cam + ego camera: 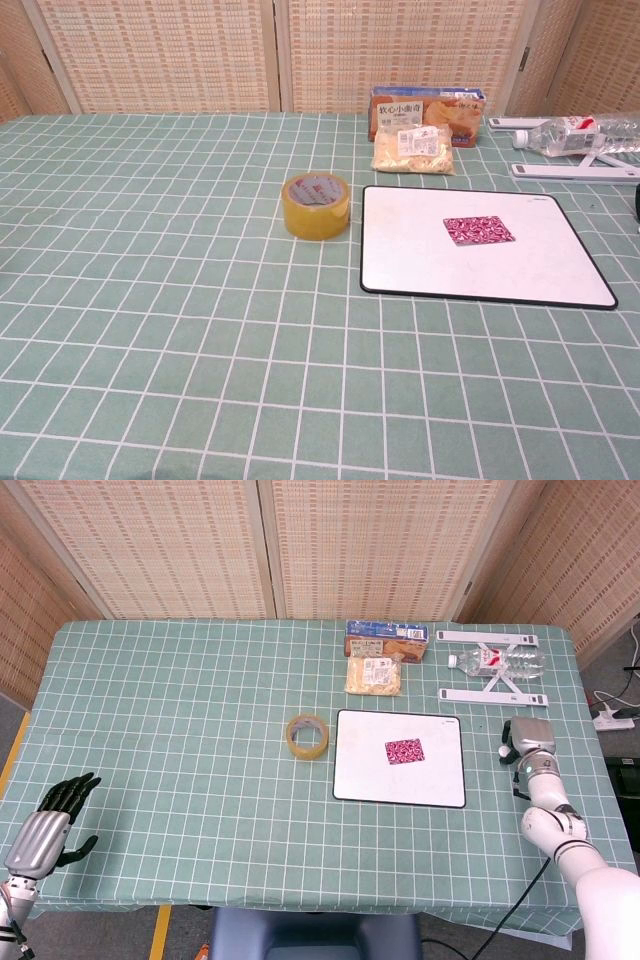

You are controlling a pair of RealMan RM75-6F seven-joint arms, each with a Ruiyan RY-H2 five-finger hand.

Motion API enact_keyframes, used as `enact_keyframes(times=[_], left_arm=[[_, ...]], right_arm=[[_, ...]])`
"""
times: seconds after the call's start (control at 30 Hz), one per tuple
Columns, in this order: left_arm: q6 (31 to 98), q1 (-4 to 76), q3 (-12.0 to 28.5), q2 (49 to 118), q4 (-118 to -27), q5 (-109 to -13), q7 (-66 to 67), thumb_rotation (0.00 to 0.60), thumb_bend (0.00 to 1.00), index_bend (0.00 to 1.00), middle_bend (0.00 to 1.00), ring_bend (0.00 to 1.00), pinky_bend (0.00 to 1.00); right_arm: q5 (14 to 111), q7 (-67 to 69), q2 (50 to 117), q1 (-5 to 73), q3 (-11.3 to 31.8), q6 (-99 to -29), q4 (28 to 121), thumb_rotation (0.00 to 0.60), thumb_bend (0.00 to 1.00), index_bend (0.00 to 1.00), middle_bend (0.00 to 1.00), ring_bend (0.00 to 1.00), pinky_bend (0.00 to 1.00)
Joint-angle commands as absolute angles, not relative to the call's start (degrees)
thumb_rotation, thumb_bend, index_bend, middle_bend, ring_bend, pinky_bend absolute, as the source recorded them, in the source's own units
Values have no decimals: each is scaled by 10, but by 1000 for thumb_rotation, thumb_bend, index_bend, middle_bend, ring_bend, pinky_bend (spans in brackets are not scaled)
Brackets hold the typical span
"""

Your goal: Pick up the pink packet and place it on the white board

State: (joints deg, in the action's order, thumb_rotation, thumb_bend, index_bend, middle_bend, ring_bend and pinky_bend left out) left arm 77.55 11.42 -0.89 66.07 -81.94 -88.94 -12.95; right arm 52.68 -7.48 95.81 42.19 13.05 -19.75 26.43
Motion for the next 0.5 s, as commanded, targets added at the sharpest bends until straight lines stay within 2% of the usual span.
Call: enact_keyframes(times=[0.03, 0.37, 0.5], left_arm=[[776, 114, -9, 661, -819, -889, -130, 600, 274, 0, 0, 0, 0], [776, 114, -9, 661, -818, -890, -133, 600, 274, 0, 0, 0, 0], [776, 115, -10, 661, -817, -891, -133, 600, 273, 0, 0, 0, 0]], right_arm=[[526, -75, 959, 422, 131, -195, 262, 600, 183, 529, 516, 512, 492], [519, -78, 959, 425, 135, -179, 258, 600, 184, 509, 518, 514, 493], [515, -81, 959, 426, 135, -175, 258, 600, 184, 530, 522, 516, 493]])
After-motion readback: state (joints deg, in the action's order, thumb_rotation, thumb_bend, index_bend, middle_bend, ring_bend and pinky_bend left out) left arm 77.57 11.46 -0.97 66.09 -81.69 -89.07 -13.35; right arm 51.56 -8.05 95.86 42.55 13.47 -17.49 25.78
